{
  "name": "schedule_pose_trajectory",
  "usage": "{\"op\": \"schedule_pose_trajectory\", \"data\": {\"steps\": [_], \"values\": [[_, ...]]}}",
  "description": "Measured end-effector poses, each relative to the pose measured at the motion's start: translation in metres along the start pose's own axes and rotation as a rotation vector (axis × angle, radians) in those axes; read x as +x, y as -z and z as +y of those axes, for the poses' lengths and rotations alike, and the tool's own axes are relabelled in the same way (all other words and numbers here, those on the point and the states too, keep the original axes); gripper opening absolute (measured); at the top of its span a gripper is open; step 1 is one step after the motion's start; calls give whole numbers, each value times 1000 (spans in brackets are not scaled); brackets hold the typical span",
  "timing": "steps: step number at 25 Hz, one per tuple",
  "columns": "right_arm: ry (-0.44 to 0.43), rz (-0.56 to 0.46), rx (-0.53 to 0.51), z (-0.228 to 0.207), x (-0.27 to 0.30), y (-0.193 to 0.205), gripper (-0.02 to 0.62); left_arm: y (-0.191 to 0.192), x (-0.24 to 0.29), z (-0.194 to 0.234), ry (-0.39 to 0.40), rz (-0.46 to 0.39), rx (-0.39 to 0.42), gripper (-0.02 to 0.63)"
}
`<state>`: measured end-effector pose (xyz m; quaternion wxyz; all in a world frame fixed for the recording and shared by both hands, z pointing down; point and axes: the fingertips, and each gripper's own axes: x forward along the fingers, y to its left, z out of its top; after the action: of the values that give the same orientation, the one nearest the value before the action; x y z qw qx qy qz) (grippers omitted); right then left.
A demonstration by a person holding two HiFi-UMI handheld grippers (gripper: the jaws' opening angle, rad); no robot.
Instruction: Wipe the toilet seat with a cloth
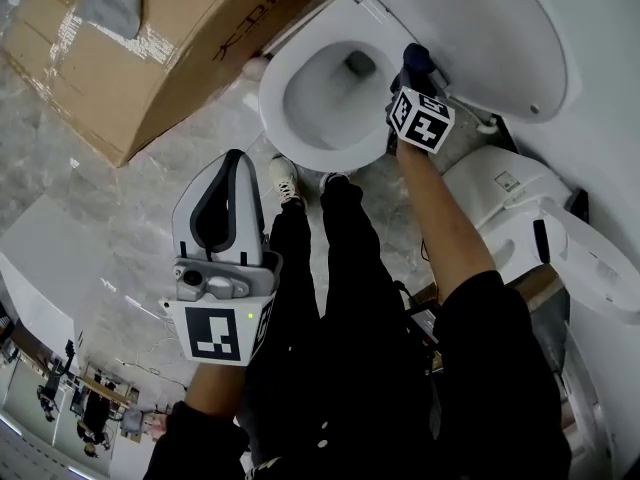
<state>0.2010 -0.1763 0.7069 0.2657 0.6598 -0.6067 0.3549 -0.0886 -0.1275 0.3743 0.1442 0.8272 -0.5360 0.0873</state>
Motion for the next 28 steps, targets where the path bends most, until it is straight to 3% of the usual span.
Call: {"op": "schedule_pose_trajectory", "data": {"steps": [9,15,22,28], "values": [[-225,-123,-282,32,-112,-63,84,-83,-8,-20,38,-81,43,11],[-307,-284,-362,49,-204,-130,84,-124,-25,-29,59,-120,48,11],[-341,-477,-409,41,-325,-193,84,-181,-58,-38,69,-176,51,11],[-305,-647,-412,26,-407,-247,84,-225,-82,-26,63,-256,49,11]]}}
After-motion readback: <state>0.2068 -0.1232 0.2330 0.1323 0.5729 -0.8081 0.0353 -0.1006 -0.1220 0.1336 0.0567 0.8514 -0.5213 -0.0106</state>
